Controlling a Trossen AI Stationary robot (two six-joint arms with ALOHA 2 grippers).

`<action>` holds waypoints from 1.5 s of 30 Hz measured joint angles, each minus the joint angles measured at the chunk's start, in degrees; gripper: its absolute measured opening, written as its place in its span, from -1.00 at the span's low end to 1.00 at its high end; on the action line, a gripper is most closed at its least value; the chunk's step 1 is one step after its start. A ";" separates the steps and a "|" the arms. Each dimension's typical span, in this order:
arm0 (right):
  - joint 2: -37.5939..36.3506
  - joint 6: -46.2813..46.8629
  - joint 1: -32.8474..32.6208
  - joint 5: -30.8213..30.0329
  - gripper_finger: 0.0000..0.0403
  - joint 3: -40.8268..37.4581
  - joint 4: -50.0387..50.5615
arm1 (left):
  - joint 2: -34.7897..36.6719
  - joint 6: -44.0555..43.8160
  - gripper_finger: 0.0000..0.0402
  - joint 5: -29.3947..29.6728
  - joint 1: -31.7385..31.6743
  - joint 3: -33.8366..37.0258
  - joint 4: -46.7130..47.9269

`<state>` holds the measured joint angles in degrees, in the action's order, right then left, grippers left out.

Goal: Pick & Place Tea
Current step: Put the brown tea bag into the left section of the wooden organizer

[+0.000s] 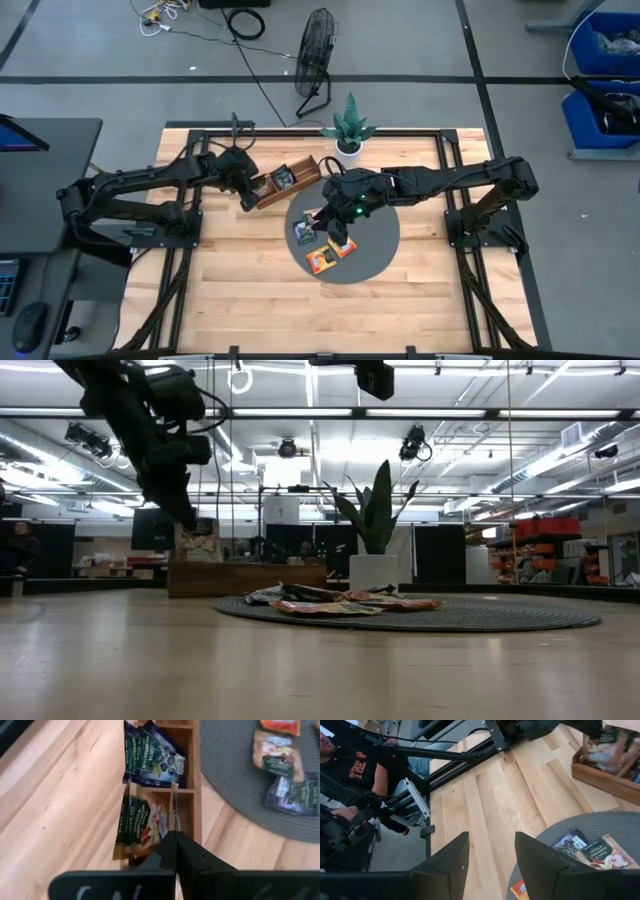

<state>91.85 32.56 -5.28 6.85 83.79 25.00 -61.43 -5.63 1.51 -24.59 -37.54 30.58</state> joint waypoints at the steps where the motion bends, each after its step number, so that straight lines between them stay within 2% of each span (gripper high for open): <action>1: 0.00 -0.02 0.00 -0.02 -0.19 0.00 -0.04 | 0.00 0.00 -0.99 -0.07 0.00 0.62 -0.71; 6: 0.00 0.00 0.02 -0.02 -0.19 0.00 -0.29 | -0.02 -0.17 -0.99 -0.25 0.03 3.36 -4.27; 14: 0.00 -0.02 0.04 -0.61 -0.19 0.00 -0.33 | -0.02 -0.76 -0.92 2.23 0.01 3.54 -4.36; 28: 0.00 -0.02 0.26 -0.66 -0.19 0.00 -0.35 | -0.02 -2.29 -0.33 3.79 0.01 3.28 -3.63; 33: 0.00 -0.02 1.12 -1.88 -0.19 0.00 1.14 | 0.47 -3.28 -0.19 3.78 0.04 -1.76 0.03; 38: 0.00 -1.72 2.05 -2.78 -0.19 0.00 2.30 | 1.48 -6.05 -0.19 3.79 1.78 -9.86 2.72; 45: 1.85 -13.96 2.36 -8.55 -0.14 -0.02 2.80 | 1.90 -10.86 -0.25 3.70 7.49 -20.04 3.92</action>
<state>93.70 18.59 -2.92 -1.70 83.76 27.79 -59.53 -16.48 5.21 -17.10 -57.59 34.50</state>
